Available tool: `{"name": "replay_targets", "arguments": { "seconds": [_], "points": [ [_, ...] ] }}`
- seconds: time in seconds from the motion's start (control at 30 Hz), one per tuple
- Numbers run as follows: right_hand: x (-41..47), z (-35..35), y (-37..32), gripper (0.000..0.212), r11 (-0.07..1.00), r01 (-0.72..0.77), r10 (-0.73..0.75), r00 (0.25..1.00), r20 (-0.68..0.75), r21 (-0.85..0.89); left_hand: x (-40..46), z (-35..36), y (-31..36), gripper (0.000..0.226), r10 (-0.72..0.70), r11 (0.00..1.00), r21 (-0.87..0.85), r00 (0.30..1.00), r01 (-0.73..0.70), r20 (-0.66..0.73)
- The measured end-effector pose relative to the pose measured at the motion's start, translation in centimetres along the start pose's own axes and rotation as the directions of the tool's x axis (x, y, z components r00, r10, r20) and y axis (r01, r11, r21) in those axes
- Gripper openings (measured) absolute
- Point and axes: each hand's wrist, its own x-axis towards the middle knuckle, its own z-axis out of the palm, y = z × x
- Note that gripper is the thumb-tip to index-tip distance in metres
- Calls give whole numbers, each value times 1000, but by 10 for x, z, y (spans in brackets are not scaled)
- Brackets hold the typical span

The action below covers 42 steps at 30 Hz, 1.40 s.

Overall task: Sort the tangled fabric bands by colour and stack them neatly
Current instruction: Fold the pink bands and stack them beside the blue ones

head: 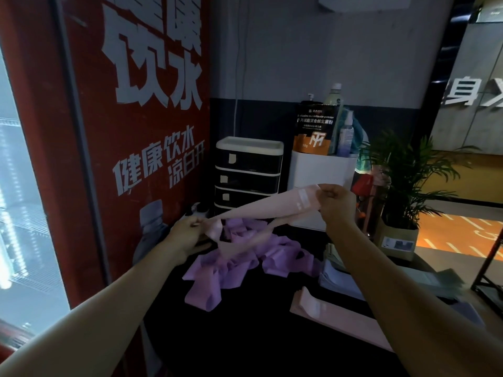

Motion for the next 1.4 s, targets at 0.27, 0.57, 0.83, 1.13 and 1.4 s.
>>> {"name": "replay_targets", "arguments": {
  "seconds": [0.27, 0.57, 0.83, 1.13, 1.4],
  "points": [
    [2, -1, 11, 19, 999, -46, 46, 998, -50, -2, 2, 3, 7, 17, -3, 975, -220, 985, 42, 173],
    [-12, 4, -4, 23, 995, 44, -60, 980, 190, 87, -11, 11, 6, 29, 81, 643, 691, 927, -329, 366],
    [-46, 17, -29, 18, 991, 65, -114, 862, 494, 115, -28, 44, 37, 15, 386, 814, 276, 831, -512, 401],
    [-56, -3, -46, 10, 988, 95, -144, 837, 528, 119, -47, 73, 65, 9, 537, 792, 125, 780, -597, 321],
    [-57, -14, -72, 21, 972, 204, -234, 834, 499, 115, -60, 72, 90, 20, 507, 800, 116, 766, -589, 395]
  ]
}}
